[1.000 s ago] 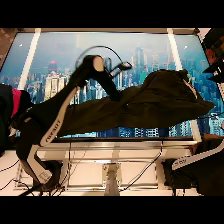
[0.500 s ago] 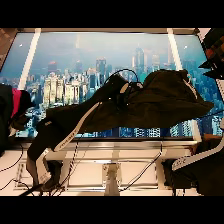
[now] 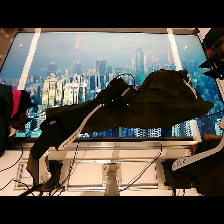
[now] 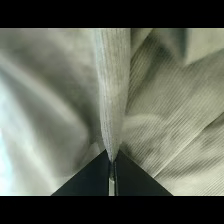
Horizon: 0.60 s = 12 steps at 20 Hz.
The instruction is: Fold the clothes and pants, and hang the long-sleeved shirts on hangers.
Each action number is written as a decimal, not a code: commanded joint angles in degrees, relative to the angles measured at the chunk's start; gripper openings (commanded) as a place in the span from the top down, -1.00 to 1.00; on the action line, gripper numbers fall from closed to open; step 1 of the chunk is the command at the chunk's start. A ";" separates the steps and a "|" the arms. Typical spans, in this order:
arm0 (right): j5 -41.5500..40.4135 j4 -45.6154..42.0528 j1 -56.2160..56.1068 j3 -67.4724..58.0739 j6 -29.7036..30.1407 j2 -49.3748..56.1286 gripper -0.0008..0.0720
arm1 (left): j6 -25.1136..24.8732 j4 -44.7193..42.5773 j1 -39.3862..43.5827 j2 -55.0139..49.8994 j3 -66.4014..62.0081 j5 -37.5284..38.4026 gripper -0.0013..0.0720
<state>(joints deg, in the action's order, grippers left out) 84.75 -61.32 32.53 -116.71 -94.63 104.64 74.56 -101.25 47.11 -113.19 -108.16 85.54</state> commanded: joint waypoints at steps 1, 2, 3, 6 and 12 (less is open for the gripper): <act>-0.44 0.00 -0.07 -0.07 -0.02 0.04 -0.23 | 0.44 -12.50 0.04 3.06 -0.07 5.33 0.94; -0.50 0.00 -0.07 -0.07 -0.02 0.04 -0.23 | 0.31 -16.76 0.04 5.44 -0.09 5.33 0.94; -0.57 0.02 -0.07 -0.07 -0.09 0.04 -0.23 | -1.29 -19.37 0.04 7.91 -0.09 4.98 0.94; -0.28 0.07 -0.09 -0.07 -0.20 0.04 -0.23 | -5.14 -20.22 -0.44 14.03 -0.09 -2.64 0.94; 0.79 0.04 -0.09 -0.07 -0.26 0.04 0.90 | 4.17 -22.82 -4.63 14.78 -0.57 -37.62 0.94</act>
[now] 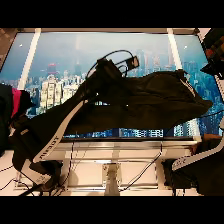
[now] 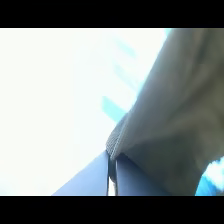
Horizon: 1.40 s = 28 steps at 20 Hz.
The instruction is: Fold the clothes and pants, and hang the long-sleeved shirts on hangers.
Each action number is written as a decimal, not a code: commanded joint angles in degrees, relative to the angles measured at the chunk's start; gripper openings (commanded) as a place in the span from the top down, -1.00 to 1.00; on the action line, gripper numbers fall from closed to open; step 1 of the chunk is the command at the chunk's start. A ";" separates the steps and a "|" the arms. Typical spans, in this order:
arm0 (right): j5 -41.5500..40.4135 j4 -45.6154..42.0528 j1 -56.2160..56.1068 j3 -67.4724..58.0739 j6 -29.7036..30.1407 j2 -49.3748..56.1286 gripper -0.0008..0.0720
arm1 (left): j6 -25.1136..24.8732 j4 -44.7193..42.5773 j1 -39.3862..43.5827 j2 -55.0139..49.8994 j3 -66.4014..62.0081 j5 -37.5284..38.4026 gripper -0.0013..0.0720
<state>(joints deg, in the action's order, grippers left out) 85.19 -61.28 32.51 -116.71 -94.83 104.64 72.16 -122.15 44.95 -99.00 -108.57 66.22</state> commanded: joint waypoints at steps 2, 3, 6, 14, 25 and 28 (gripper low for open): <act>0.39 0.02 -0.07 -0.07 -0.07 0.04 0.90 | 20.72 -1.86 -7.23 -0.55 -0.15 -28.76 0.95; 0.37 0.02 -0.07 -0.04 -0.07 0.04 0.90 | 26.75 -1.62 -9.62 -1.42 -0.15 -32.92 0.94; -0.15 0.02 -0.07 -0.04 -0.04 0.04 0.90 | 42.73 2.08 -16.20 -5.68 -0.15 -48.22 0.92; -1.20 0.02 -0.04 -0.04 0.00 0.07 0.12 | 46.56 5.18 -16.94 -7.82 -0.13 -35.21 -0.82; -0.76 2.49 -0.04 2.73 0.04 3.21 0.13 | 1.95 4.00 -14.12 -3.23 3.61 10.84 0.95; -0.66 4.87 -0.04 2.73 0.04 4.48 0.13 | 1.40 3.89 -11.02 -2.21 9.77 14.97 0.95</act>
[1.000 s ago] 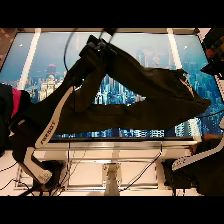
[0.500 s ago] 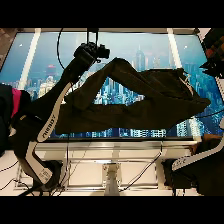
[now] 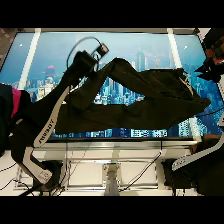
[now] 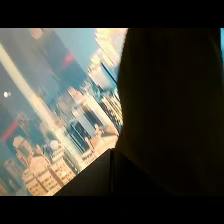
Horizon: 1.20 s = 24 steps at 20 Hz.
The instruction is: Fold the clothes and pants, and hang the long-sleeved shirts on hangers.
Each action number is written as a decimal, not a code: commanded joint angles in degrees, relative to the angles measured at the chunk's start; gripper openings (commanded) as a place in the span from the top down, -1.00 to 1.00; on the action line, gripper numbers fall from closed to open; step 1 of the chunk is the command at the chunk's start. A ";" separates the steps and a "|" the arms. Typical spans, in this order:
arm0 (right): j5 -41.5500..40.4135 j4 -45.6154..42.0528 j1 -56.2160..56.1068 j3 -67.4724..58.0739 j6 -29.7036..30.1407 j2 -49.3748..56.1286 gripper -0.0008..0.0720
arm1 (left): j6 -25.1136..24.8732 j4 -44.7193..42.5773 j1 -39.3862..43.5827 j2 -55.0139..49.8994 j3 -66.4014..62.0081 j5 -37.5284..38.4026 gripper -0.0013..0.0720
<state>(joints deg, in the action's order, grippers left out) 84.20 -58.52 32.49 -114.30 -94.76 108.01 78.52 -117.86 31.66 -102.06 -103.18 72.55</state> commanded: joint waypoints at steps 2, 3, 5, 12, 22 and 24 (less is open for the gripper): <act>-0.85 2.43 -0.02 0.33 0.37 1.29 0.13 | -0.98 -0.37 4.61 1.25 6.62 12.09 0.95; -1.33 2.69 -0.02 0.33 0.96 1.29 0.13 | 1.07 -0.42 5.86 1.27 7.26 14.08 0.95; -1.42 2.93 -0.02 0.31 1.09 1.29 0.13 | 5.29 -0.39 7.50 1.25 8.83 17.42 0.95; -2.62 5.20 0.02 0.33 1.42 1.29 0.13 | 18.21 0.22 8.20 0.98 17.92 24.59 -0.39; -2.78 6.03 0.02 0.31 1.44 1.29 0.13 | 18.14 0.68 11.08 -0.46 18.08 17.05 -0.34; -2.78 6.23 0.02 0.31 1.44 1.29 0.13 | 18.14 -1.07 11.08 -1.42 18.08 16.57 -0.34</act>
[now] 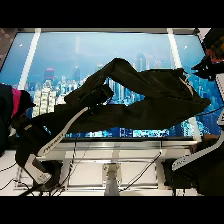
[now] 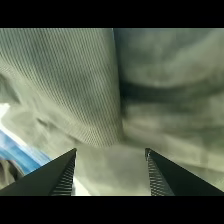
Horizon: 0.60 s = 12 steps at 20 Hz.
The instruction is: Fold the clothes and pants, and hang the long-sleeved shirts on hangers.
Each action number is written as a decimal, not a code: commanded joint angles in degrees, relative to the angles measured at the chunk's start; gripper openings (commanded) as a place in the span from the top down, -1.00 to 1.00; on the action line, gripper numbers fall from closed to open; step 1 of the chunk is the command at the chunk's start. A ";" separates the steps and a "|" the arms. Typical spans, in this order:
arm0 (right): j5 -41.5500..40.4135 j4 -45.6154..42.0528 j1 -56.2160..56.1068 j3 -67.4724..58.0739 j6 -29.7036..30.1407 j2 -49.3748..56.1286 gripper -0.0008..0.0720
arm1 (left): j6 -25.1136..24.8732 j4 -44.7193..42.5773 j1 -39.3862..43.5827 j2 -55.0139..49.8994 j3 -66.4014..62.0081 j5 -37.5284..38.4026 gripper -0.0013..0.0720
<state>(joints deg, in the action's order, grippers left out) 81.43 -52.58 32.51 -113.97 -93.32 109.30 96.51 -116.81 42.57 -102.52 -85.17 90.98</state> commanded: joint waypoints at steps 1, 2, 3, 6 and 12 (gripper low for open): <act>0.00 0.26 0.00 -0.02 0.00 0.00 0.13 | 0.15 -2.47 0.13 -1.55 0.07 -1.86 -0.34; -0.02 0.26 0.00 -0.02 0.00 0.00 0.13 | 0.17 -3.41 0.09 -2.14 0.09 -1.86 -0.34; 0.00 0.26 0.00 -0.02 0.00 0.00 0.13 | 0.20 -4.72 0.04 -2.64 0.09 -1.86 -0.34; -0.02 0.26 0.00 -0.02 0.00 0.00 0.13 | 0.20 -5.75 -0.87 -3.69 0.09 -1.90 -0.34; -0.04 0.22 0.00 0.00 0.42 0.00 0.13 | -0.48 -6.10 -1.95 -3.34 0.04 -3.43 0.94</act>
<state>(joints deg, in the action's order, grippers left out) 81.38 -52.36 32.51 -113.97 -93.19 109.30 96.66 -122.32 40.84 -106.19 -85.08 88.71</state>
